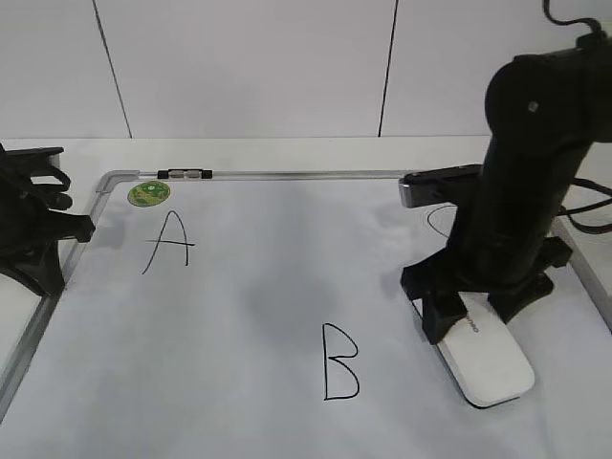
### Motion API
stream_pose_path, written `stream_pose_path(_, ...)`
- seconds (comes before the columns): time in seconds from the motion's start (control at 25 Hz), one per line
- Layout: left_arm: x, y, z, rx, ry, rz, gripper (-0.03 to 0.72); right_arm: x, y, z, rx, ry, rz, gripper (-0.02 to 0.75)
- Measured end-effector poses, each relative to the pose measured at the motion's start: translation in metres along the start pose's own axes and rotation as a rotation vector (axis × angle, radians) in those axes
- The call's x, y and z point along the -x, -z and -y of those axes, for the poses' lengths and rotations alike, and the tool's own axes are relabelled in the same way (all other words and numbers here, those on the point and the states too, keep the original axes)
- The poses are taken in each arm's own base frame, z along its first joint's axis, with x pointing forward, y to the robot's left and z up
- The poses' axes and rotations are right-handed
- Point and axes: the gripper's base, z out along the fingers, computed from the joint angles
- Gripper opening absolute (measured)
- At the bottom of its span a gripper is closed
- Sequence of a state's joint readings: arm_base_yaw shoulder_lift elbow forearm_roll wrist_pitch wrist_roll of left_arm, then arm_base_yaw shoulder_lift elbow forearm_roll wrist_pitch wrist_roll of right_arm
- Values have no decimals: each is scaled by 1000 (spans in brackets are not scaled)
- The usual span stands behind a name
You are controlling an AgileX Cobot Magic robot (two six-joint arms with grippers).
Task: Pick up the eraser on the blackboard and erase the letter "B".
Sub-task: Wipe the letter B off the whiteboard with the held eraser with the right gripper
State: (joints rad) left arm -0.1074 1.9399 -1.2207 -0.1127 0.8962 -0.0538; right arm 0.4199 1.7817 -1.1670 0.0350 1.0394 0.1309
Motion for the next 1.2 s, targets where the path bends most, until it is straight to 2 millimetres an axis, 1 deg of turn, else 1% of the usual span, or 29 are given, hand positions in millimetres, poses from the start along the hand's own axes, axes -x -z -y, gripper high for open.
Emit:
stream_pose_path(0.12,0,0,0,0,0,0,32,11,-7,-6,1,13,10,537)
stream_pose_path(0.2,0,0,0,0,0,-1,32,18,-16,-7,-1,11,-1,537)
stream_pose_path(0.24,0,0,0,0,0,-1,32,19,-16,-7,-2,11,-8,537)
stream_pose_path(0.48,0,0,0,0,0,-1,32,23,-19,-8,1,5,-40,537)
stream_pose_path(0.68,0,0,0,0,0,-2,32,22,-19,-19,-13,48,-40,537)
stream_pose_path(0.72,0,0,0,0,0,-2,32,22,-19,-24,-12,61,-38,537)
stream_pose_path(0.84,0,0,0,0,0,-2,32,22,-18,-46,4,110,-27,537)
stream_pose_path(1.08,0,0,0,0,0,-3,32,22,-18,-103,51,226,-9,537)
stream_pose_path(1.2,0,0,0,0,0,-3,32,19,-21,-131,49,294,-31,537)
